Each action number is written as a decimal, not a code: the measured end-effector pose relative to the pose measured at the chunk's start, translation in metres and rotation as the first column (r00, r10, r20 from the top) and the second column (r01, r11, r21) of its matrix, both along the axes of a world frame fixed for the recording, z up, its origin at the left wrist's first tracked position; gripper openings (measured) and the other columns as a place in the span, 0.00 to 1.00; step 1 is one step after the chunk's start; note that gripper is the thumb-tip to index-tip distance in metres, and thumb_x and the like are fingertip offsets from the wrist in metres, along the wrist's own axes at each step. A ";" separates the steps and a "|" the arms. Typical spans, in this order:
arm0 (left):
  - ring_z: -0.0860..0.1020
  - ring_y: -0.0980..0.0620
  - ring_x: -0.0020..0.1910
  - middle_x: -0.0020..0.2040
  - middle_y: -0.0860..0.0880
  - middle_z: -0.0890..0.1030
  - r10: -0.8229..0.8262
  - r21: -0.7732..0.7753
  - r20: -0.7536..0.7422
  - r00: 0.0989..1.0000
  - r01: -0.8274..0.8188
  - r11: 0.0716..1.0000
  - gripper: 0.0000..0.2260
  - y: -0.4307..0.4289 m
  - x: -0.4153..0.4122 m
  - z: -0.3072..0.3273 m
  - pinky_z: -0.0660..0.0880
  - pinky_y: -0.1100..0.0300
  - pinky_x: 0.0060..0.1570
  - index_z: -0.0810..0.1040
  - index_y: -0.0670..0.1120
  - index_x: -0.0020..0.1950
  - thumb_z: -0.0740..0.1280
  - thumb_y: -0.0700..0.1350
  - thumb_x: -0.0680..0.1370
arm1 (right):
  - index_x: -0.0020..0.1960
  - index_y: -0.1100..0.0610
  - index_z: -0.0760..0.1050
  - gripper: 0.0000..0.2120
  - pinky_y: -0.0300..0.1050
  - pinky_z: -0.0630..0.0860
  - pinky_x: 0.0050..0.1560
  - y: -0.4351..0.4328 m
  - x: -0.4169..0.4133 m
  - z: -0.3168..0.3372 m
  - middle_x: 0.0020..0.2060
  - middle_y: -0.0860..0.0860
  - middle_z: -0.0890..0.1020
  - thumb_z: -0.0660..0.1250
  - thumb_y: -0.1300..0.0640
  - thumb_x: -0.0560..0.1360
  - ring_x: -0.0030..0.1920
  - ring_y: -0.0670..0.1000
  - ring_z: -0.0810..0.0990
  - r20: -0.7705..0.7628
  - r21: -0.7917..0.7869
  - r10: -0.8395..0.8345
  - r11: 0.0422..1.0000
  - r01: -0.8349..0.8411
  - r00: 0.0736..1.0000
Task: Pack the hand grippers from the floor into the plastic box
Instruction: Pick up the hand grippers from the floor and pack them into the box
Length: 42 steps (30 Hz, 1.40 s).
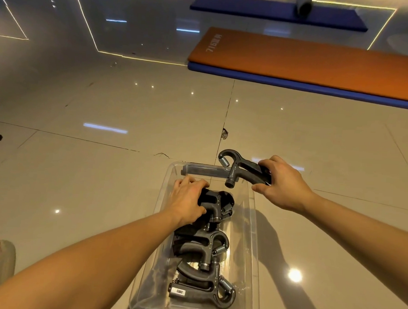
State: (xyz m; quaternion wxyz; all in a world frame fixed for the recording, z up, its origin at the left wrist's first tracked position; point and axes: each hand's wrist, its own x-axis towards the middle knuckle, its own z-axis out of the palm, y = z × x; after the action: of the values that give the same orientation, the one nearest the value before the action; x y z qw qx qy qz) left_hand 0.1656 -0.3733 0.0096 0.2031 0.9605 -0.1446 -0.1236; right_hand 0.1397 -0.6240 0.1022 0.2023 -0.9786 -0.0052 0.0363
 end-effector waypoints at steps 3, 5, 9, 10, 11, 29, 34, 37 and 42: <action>0.65 0.45 0.69 0.68 0.50 0.69 -0.002 0.001 0.004 1.000 0.002 1.000 0.34 0.000 0.001 -0.003 0.63 0.51 0.71 0.68 0.58 0.74 0.78 0.52 0.71 | 0.63 0.53 0.75 0.22 0.48 0.74 0.49 -0.001 0.000 -0.002 0.50 0.48 0.73 0.74 0.47 0.73 0.47 0.52 0.76 -0.008 0.000 0.001 1.000 -0.001 1.000; 0.66 0.46 0.68 0.67 0.50 0.70 -0.005 -0.010 0.012 1.000 0.005 1.000 0.34 0.000 0.000 -0.003 0.63 0.52 0.70 0.68 0.57 0.75 0.78 0.52 0.72 | 0.62 0.53 0.75 0.21 0.47 0.73 0.48 -0.001 -0.001 -0.003 0.50 0.48 0.73 0.74 0.47 0.73 0.47 0.53 0.76 -0.016 -0.003 -0.002 1.000 0.002 1.000; 0.66 0.49 0.69 0.68 0.51 0.74 -0.028 -0.015 0.057 0.998 0.029 0.999 0.31 -0.004 0.000 0.001 0.62 0.53 0.71 0.70 0.54 0.73 0.77 0.51 0.73 | 0.62 0.53 0.75 0.21 0.48 0.73 0.48 -0.003 -0.002 -0.004 0.50 0.48 0.73 0.74 0.47 0.72 0.47 0.53 0.76 -0.021 -0.008 -0.010 1.000 0.010 1.000; 0.67 0.50 0.69 0.69 0.51 0.74 -0.036 -0.009 0.068 0.997 0.036 0.999 0.30 -0.004 0.000 0.001 0.62 0.53 0.71 0.70 0.53 0.73 0.77 0.51 0.73 | 0.62 0.53 0.75 0.21 0.48 0.73 0.48 -0.003 -0.002 -0.005 0.50 0.48 0.73 0.74 0.47 0.72 0.47 0.53 0.76 -0.021 -0.011 -0.010 1.000 0.010 1.000; 0.67 0.50 0.69 0.69 0.52 0.75 -0.041 -0.004 0.075 0.996 0.041 0.999 0.30 -0.005 0.000 0.001 0.62 0.53 0.71 0.71 0.53 0.72 0.77 0.50 0.73 | 0.62 0.52 0.75 0.21 0.47 0.73 0.47 -0.003 -0.002 -0.005 0.50 0.48 0.73 0.74 0.47 0.72 0.47 0.53 0.76 -0.023 -0.014 -0.010 1.000 0.010 1.000; 0.82 0.54 0.55 0.57 0.50 0.83 0.380 -0.715 -0.331 0.864 -0.492 0.496 0.23 0.011 -0.031 0.116 0.77 0.54 0.59 0.74 0.48 0.73 0.67 0.55 0.81 | 0.67 0.52 0.73 0.26 0.44 0.73 0.52 0.050 -0.012 0.039 0.54 0.46 0.74 0.74 0.46 0.73 0.51 0.50 0.76 0.084 0.043 0.131 0.990 -0.135 0.988; 0.81 0.49 0.55 0.55 0.48 0.85 0.464 -0.721 -0.377 0.802 -0.568 0.396 0.15 0.034 -0.030 0.136 0.77 0.55 0.59 0.82 0.43 0.64 0.73 0.47 0.78 | 0.71 0.52 0.69 0.30 0.40 0.72 0.56 0.070 -0.026 0.048 0.58 0.44 0.72 0.75 0.47 0.74 0.54 0.48 0.76 0.129 0.081 0.227 0.968 -0.238 0.965; 0.82 0.53 0.45 0.50 0.47 0.86 0.456 -0.736 -0.383 0.803 -0.564 0.375 0.14 0.049 -0.040 0.141 0.76 0.63 0.46 0.84 0.42 0.59 0.75 0.45 0.76 | 0.73 0.52 0.68 0.32 0.43 0.74 0.61 0.074 -0.029 0.052 0.61 0.44 0.72 0.75 0.47 0.73 0.57 0.47 0.75 0.132 0.043 0.284 0.956 -0.291 0.950; 0.83 0.55 0.45 0.48 0.49 0.86 0.508 -0.779 -0.302 0.806 -0.517 0.356 0.12 0.061 -0.063 0.152 0.79 0.62 0.49 0.84 0.44 0.58 0.76 0.44 0.76 | 0.71 0.50 0.70 0.30 0.46 0.76 0.60 0.087 -0.030 0.064 0.63 0.44 0.73 0.72 0.41 0.73 0.58 0.46 0.75 0.164 0.019 0.318 0.945 -0.325 0.934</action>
State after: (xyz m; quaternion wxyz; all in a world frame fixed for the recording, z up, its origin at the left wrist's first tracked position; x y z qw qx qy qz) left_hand 0.1027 -0.3127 0.1617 0.6619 0.7392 0.1221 0.0258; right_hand 0.1100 -0.5366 0.1666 0.2149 -0.9595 -0.1820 -0.0091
